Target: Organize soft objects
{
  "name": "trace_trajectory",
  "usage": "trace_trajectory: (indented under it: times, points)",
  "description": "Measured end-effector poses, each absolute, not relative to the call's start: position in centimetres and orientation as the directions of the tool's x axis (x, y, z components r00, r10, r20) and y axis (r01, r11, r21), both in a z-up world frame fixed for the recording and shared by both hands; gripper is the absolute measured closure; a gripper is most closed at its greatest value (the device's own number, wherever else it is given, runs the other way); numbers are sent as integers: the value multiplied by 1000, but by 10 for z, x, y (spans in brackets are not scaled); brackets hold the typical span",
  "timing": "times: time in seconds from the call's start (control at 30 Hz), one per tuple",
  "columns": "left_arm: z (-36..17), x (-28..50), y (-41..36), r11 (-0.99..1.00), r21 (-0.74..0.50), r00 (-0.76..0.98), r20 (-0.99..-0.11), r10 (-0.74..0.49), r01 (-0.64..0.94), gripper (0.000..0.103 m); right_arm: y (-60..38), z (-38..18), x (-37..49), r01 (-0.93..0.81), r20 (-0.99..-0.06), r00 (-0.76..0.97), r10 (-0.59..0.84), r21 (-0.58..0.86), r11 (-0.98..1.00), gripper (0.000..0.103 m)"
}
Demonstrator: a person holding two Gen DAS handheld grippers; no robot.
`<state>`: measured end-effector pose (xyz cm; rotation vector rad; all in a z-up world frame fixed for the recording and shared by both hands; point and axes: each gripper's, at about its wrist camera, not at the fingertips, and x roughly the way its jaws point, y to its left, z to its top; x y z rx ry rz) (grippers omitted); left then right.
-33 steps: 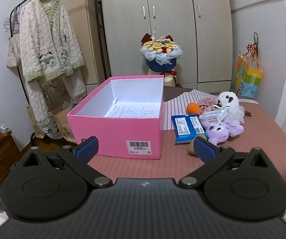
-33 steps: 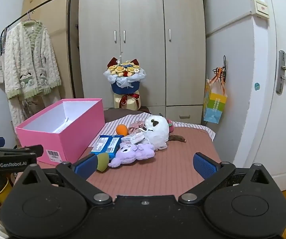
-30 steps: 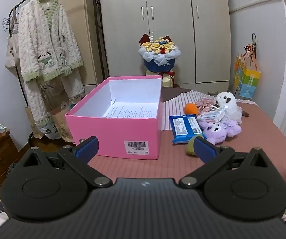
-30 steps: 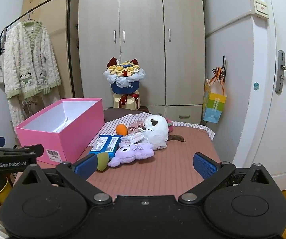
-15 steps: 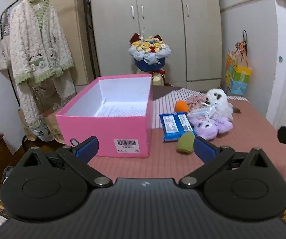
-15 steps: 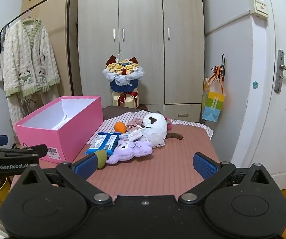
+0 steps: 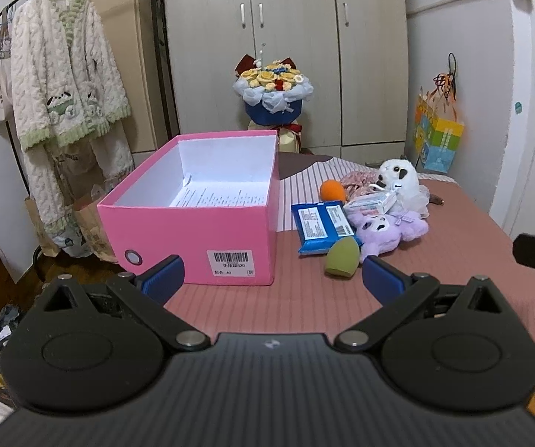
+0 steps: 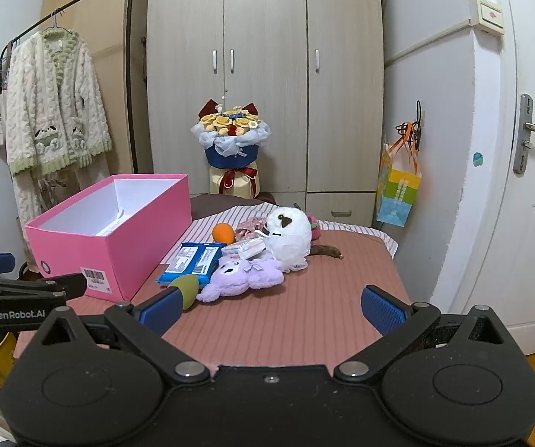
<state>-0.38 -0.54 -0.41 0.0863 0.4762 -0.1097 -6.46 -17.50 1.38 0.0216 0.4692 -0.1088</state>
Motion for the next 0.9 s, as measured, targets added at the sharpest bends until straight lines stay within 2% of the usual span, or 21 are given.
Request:
trace_trajectory:
  times: [0.33, 0.9]
  points:
    - [-12, 5, 2, 994, 19, 860, -503, -84, 109, 0, -176, 10, -62, 102, -465, 880, -92, -4, 995, 0]
    - [-15, 1, 0, 991, 41, 866, -491, -92, 129, 0, -173, 7, -61, 93, -469, 879, -89, -14, 996, 0]
